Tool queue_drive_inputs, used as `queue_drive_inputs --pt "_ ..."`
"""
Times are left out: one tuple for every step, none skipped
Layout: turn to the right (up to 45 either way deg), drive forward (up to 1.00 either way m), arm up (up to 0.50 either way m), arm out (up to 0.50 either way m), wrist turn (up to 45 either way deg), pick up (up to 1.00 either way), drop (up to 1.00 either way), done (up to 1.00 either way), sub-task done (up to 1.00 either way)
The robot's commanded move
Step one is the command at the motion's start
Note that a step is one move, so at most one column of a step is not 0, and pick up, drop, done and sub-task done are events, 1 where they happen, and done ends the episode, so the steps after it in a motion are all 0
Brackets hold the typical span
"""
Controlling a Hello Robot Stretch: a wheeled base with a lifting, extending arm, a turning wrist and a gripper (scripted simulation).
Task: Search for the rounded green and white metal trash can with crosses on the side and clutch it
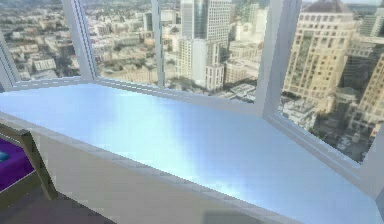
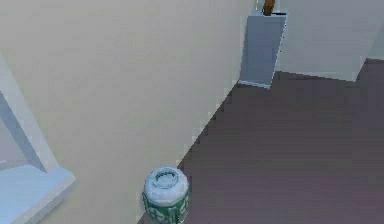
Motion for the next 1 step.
queue_drive_inputs --pt "0.0 0.00 0.00 0.00 0.0 1.00 0.00 0.00 0.00"
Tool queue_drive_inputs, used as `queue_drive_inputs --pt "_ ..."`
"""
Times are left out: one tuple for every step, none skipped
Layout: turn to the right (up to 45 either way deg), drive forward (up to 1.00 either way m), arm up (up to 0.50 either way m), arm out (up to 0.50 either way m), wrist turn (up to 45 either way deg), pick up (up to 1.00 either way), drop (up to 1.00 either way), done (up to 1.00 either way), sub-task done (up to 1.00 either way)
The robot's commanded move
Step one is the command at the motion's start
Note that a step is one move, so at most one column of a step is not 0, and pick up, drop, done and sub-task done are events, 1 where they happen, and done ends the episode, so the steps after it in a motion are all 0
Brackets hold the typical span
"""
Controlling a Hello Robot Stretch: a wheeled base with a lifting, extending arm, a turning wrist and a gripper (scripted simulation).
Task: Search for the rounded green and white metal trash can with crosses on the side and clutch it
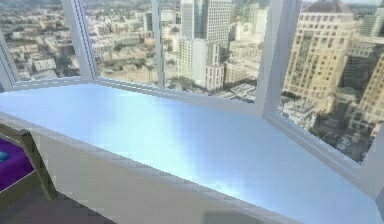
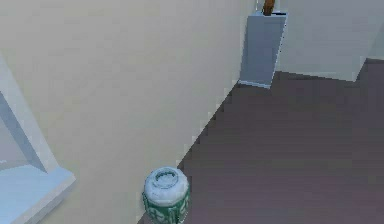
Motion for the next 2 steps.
queue_drive_inputs --pt "0.0 0.00 0.10 0.00 0.0 0.00 0.00 0.00 0.00" --pt "0.0 0.00 0.00 0.00 0.0 0.00 0.00 1.00 0.00"
